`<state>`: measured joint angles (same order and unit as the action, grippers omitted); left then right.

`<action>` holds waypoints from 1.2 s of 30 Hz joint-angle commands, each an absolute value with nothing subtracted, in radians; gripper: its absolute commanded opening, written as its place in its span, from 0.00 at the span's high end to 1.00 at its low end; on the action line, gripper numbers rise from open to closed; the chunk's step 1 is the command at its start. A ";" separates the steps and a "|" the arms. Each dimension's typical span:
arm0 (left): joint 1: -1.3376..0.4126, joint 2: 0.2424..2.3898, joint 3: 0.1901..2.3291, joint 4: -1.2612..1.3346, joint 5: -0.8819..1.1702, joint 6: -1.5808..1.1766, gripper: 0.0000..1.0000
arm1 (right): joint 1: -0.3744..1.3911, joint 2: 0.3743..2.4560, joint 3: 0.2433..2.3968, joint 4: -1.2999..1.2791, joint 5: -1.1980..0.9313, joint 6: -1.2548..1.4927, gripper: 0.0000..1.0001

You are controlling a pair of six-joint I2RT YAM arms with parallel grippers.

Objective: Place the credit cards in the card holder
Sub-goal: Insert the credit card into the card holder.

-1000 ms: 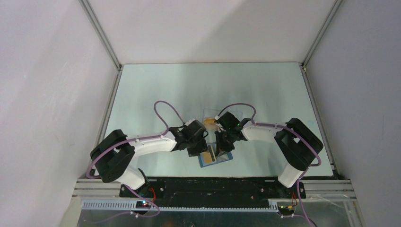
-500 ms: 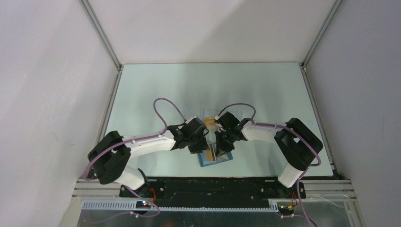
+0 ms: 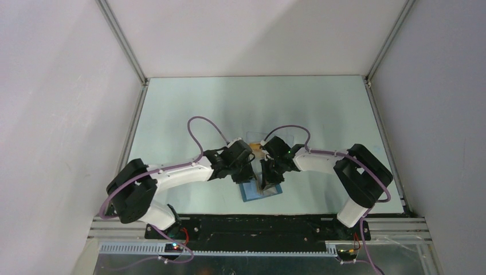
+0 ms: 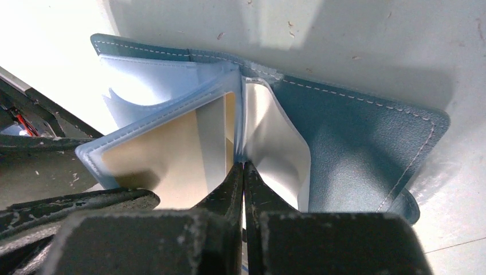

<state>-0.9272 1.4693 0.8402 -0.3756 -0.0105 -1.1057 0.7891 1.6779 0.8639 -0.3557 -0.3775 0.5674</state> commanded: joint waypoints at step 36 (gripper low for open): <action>-1.014 1.633 1.011 -0.211 0.273 -1.092 0.60 | 0.572 1.229 0.819 -0.702 -0.263 0.479 0.92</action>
<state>-0.9936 1.5875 0.9546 -0.2462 0.1982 -1.1057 0.6228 1.3048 0.8181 -0.6434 -0.2913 0.5106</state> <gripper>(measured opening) 0.387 0.067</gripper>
